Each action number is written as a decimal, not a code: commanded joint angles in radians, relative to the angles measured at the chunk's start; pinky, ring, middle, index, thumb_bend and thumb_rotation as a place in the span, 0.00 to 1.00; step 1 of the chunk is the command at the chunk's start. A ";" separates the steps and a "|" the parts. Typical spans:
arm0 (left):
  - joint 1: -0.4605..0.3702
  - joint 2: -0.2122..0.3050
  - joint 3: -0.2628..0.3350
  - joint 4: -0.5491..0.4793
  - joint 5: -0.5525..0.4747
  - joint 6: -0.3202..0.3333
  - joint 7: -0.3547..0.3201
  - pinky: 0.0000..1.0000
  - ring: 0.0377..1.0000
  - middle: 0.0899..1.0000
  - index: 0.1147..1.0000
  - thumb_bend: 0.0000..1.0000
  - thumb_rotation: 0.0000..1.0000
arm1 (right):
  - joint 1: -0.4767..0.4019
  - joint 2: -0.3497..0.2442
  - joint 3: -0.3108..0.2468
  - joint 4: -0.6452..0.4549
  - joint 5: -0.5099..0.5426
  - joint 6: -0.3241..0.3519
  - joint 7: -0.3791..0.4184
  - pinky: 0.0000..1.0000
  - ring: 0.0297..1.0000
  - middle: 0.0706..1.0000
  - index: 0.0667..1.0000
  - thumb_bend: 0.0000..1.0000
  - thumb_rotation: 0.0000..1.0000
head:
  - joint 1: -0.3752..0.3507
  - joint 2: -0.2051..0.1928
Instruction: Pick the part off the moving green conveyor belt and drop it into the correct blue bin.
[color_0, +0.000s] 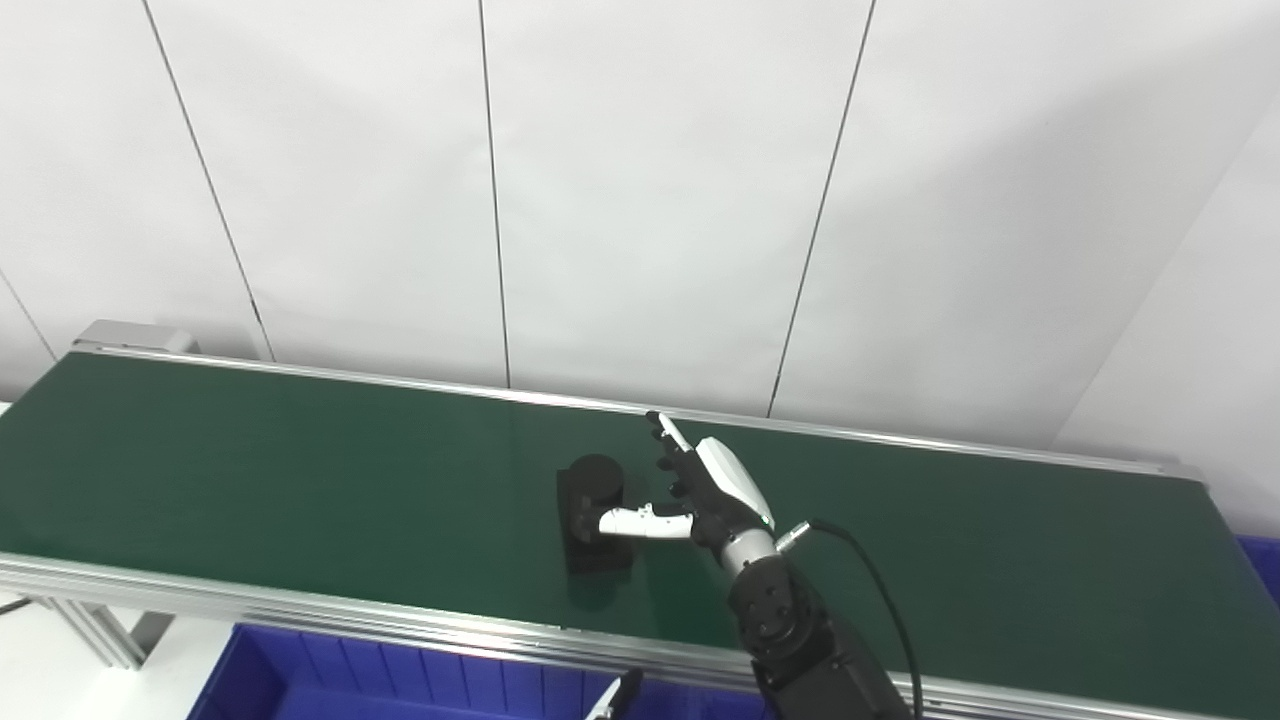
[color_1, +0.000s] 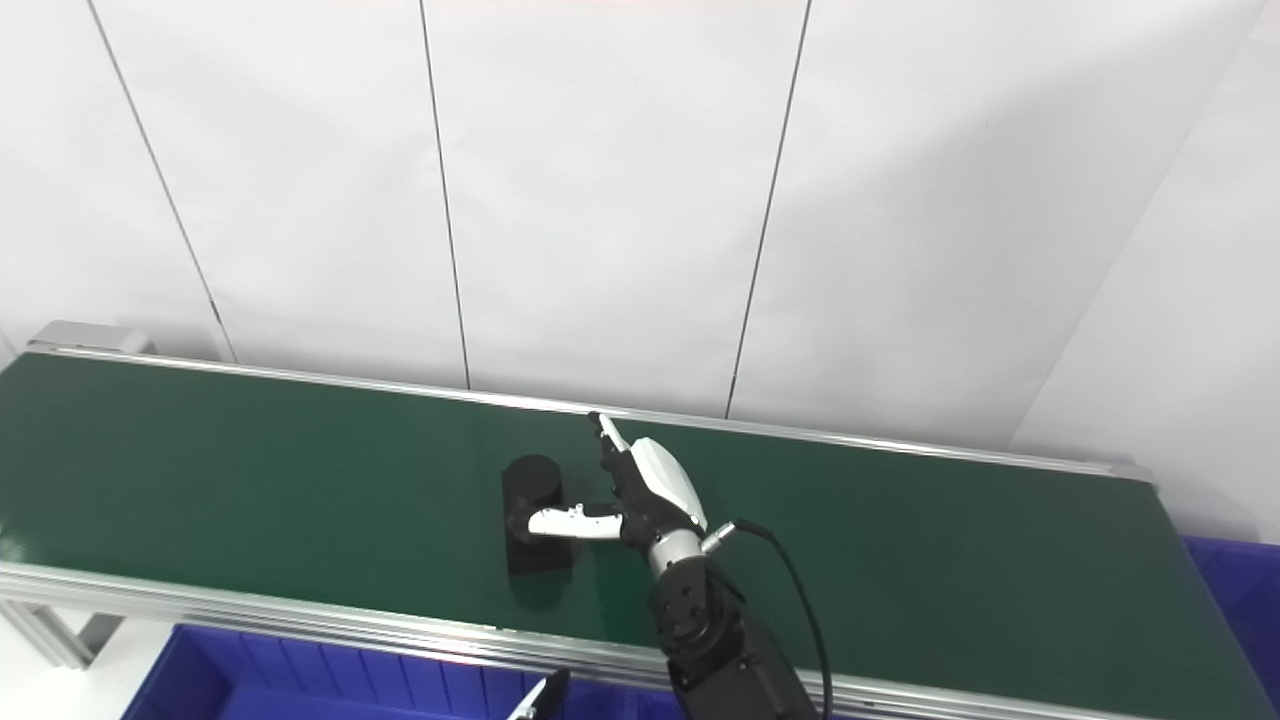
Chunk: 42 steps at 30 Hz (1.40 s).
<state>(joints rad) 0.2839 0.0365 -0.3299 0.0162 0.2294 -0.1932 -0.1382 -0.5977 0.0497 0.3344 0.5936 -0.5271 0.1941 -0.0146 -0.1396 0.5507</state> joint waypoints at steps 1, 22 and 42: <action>0.002 -0.001 -0.008 -0.042 0.010 -0.008 0.002 0.98 1.00 1.00 1.00 0.89 0.89 | -0.061 0.025 0.006 -0.006 0.003 -0.044 -0.027 0.81 0.89 0.95 1.00 1.00 0.54 | 0.002 0.002; 0.031 -0.001 -0.022 -0.103 0.026 0.036 -0.003 0.98 1.00 1.00 1.00 0.88 0.90 | -0.113 0.114 0.011 0.278 0.073 -0.182 -0.155 0.64 0.74 0.84 0.83 0.89 0.13 | 0.007 0.033; 0.010 0.010 -0.012 -0.085 -0.007 0.035 -0.010 0.99 1.00 1.00 1.00 0.87 0.90 | -0.065 0.139 -0.073 0.310 0.143 -0.240 -0.355 0.39 0.44 0.48 0.44 0.52 0.00 | -0.012 0.032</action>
<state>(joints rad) 0.3055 0.0459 -0.3430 -0.0498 0.2279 -0.1471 -0.1440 -0.6547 0.1730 0.2625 0.9159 -0.3808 -0.0066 -0.3522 -0.1519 0.5814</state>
